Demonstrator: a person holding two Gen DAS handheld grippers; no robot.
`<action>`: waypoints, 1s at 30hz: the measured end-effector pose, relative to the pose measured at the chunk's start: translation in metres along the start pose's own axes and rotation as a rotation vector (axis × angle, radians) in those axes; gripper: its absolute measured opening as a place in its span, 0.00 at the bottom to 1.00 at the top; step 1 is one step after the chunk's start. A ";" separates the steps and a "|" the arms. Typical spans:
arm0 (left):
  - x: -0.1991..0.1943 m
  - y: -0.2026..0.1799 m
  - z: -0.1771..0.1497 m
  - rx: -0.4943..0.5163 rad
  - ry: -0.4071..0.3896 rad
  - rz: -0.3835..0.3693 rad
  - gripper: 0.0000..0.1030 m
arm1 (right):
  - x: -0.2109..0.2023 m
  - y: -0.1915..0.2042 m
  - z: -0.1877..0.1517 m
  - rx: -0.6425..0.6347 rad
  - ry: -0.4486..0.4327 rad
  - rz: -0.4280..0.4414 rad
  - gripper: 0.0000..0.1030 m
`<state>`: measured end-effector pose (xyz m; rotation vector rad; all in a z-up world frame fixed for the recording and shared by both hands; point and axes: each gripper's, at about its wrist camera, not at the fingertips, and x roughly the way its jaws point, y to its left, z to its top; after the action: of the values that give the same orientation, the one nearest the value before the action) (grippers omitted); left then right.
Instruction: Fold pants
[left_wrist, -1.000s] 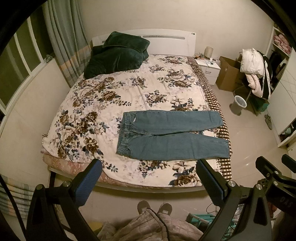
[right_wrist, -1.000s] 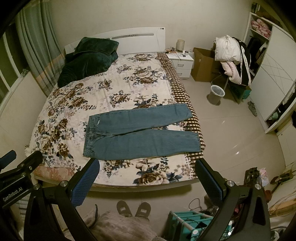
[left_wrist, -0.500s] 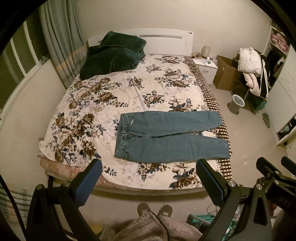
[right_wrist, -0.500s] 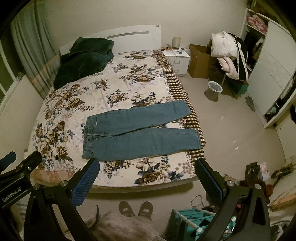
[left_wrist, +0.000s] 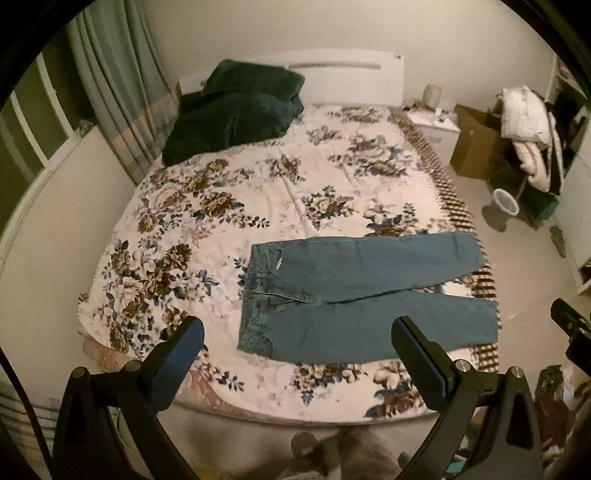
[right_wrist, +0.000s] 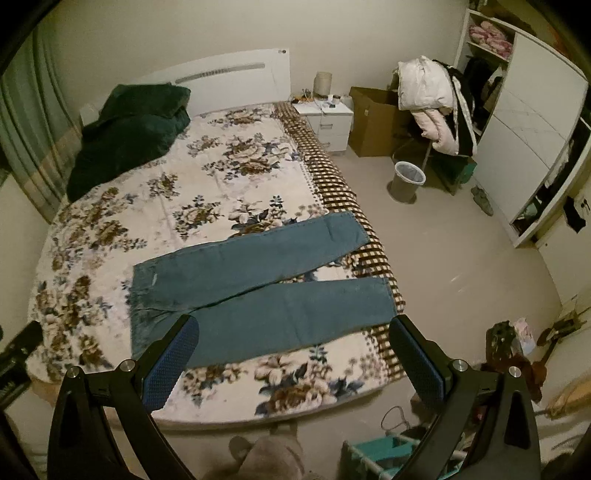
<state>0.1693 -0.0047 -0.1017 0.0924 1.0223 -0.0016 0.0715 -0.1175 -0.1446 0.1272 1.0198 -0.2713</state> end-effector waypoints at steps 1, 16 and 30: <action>0.013 -0.001 0.007 -0.009 0.006 0.001 1.00 | 0.025 0.001 0.013 -0.008 0.013 0.007 1.00; 0.317 -0.093 0.121 0.139 0.113 0.145 1.00 | 0.437 0.065 0.157 -0.389 0.234 0.007 1.00; 0.651 -0.131 0.102 0.478 0.516 0.006 1.00 | 0.773 0.155 0.122 -0.944 0.543 -0.055 0.95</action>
<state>0.5899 -0.1163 -0.6133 0.5544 1.5221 -0.2273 0.5969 -0.1238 -0.7446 -0.7186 1.5946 0.2305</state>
